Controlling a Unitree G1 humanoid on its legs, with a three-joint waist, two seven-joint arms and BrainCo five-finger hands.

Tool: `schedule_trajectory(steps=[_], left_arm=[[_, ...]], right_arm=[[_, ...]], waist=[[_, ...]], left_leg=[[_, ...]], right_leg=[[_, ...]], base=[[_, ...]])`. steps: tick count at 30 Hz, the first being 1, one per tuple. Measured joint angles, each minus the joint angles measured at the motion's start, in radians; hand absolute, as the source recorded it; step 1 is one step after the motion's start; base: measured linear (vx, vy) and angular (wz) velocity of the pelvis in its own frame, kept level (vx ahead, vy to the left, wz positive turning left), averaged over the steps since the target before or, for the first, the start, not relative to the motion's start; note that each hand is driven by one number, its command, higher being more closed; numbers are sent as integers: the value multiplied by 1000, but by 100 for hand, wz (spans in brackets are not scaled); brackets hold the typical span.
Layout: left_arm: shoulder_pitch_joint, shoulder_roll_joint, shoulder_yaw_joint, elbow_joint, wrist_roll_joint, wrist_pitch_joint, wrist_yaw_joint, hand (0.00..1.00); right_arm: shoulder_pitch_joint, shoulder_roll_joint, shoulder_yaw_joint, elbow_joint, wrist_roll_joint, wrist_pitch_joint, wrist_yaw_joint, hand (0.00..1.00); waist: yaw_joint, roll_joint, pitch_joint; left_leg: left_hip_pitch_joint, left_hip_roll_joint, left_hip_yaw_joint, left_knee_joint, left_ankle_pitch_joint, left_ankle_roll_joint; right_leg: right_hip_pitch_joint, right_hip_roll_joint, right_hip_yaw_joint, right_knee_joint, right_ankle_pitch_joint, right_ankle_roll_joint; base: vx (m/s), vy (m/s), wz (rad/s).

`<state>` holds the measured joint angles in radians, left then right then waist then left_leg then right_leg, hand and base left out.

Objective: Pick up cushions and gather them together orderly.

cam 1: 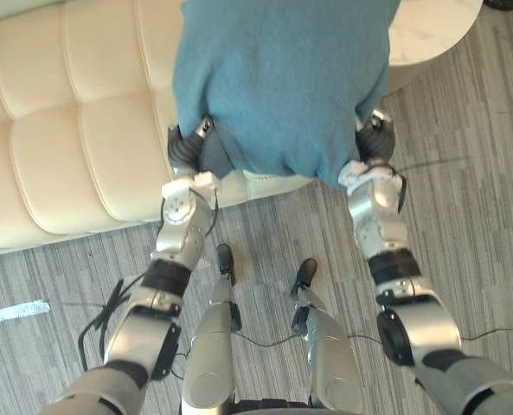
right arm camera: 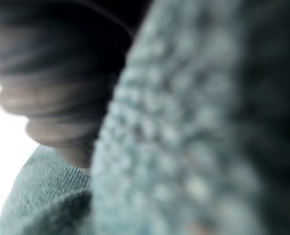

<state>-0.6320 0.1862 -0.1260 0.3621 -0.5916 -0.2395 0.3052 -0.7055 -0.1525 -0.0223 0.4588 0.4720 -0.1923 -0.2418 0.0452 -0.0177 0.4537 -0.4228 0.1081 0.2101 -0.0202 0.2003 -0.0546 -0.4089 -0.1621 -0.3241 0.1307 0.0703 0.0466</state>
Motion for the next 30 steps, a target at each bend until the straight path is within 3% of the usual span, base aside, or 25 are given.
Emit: schedule_trajectory(steps=[5, 9, 12, 18, 22, 25, 26, 27, 29, 30], left_arm=[[245, -22, -43, -162, 2, 0, -12, 100], [395, -24, -60, -242, 3, 3, -48, 100], [541, -33, -66, -319, 4, 7, -75, 100], [719, -65, -68, -421, 14, 8, -93, 100], [775, -90, -68, -474, 23, 7, -101, 100], [774, -106, -67, -475, 23, 7, -108, 100], [775, -112, -64, -478, 22, 7, -108, 100], [780, -121, -58, -487, 22, 7, -108, 100], [784, -135, -56, -506, 21, 3, -111, 100], [797, -136, -55, -509, 19, -8, -112, 100]], right_arm=[[275, 65, 25, -193, -1, -5, 11, 100], [407, 71, 57, -262, -7, -5, 50, 100], [506, 74, 83, -292, -37, -3, 82, 100], [585, 73, 108, -293, -24, 1, 140, 100], [598, 70, 115, -296, 4, -4, 162, 100], [597, 68, 115, -296, 11, -22, 162, 100], [595, 67, 116, -295, 12, -23, 162, 100], [592, 66, 121, -294, 22, -22, 162, 100], [583, 64, 125, -294, 40, -23, 162, 100], [571, 61, 133, -292, 40, -23, 162, 100]], waist=[[-11, -5, -9], [-19, -6, -60], [-28, -6, -142], [-31, 3, -222], [-29, 26, -252], [-27, 62, -275], [-13, 74, -282], [0, 84, -289], [3, 88, -303], [9, 105, -311]], left_leg=[[73, 8, -1, 0, -18, -14], [116, 8, 4, -5, -29, -19], [169, 4, 4, -41, -32, -22], [260, 2, -12, -74, -37, -29], [283, -4, -79, -77, -35, -31], [248, -20, -166, -54, -28, -40], [241, -22, -175, -51, -28, -43], [230, -19, -157, -44, -57, -48], [167, 28, 51, 47, -172, -31], [161, 65, 140, 80, -165, -6]], right_leg=[[63, 5, 0, 26, -35, 2], [100, 5, 4, 24, -49, 7], [138, 4, -2, 22, -71, 11], [232, 4, -34, 19, -104, 18], [303, 1, -104, 3, -115, 23], [336, -16, -197, 20, -140, 29], [337, -27, -221, 37, -149, 29], [338, -33, -237, 47, -152, 29], [340, -75, -295, 39, -146, 33], [338, -82, -299, 41, -144, 42]], base=[[36, -43, -1], [89, -22, -2], [117, -8, 3], [114, -12, 11], [57, -3, 45], [1, 11, 94], [-17, 20, 67], [-35, 29, 71], [-35, 76, 79], [2, 116, 41]])
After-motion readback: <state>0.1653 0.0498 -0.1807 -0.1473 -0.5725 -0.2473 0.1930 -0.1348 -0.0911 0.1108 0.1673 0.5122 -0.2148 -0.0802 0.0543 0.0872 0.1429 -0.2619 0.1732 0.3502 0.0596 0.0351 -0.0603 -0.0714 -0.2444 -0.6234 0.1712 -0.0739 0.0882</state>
